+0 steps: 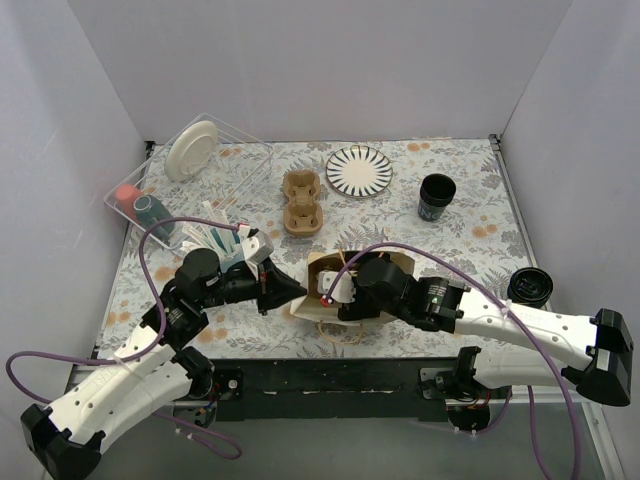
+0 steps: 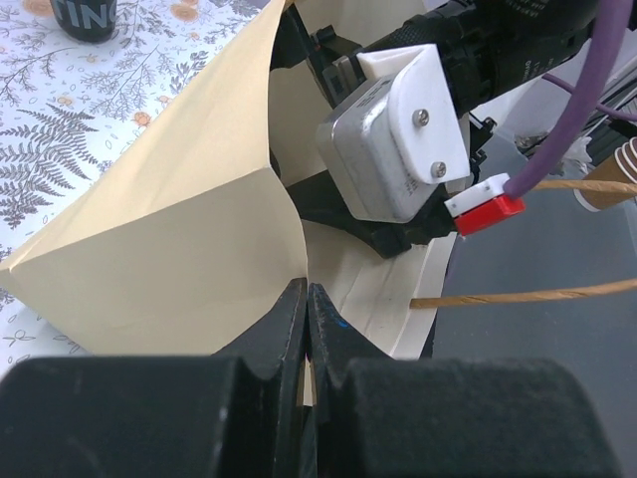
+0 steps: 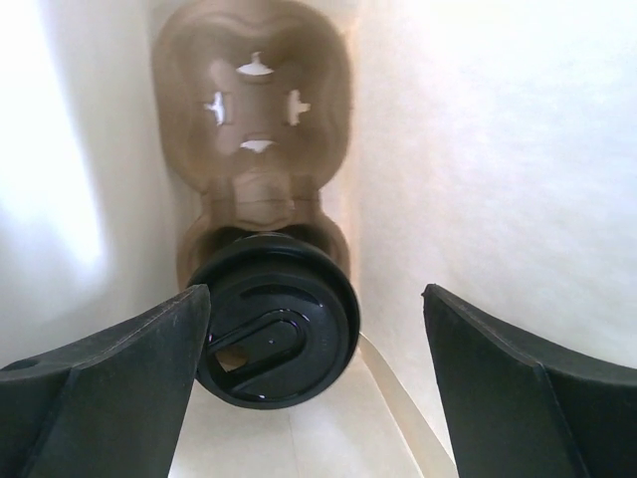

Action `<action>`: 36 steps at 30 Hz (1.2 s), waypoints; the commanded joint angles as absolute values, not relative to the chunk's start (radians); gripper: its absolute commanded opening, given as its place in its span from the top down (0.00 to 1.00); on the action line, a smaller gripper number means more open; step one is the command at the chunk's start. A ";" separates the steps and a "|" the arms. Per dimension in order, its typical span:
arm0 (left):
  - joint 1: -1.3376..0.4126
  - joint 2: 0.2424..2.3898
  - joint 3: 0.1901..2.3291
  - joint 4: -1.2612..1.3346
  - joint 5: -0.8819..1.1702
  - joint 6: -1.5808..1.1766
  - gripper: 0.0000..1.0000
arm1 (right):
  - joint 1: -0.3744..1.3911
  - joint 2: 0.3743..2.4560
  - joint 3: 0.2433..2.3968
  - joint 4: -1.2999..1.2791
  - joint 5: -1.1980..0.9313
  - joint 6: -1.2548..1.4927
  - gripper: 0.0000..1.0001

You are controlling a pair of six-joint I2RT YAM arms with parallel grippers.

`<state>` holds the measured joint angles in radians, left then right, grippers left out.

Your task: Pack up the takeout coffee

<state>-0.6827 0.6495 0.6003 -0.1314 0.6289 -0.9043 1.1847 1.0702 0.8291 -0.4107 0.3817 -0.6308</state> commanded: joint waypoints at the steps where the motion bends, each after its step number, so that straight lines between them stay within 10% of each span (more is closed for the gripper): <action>1: -0.684 0.661 0.650 -0.150 0.641 -0.891 1.00 | 1.181 1.054 0.897 -0.394 0.383 -0.618 0.06; 36: -0.684 0.738 0.841 -0.209 0.425 -0.862 0.52 | 1.140 1.083 1.031 -0.403 0.494 -0.607 0.20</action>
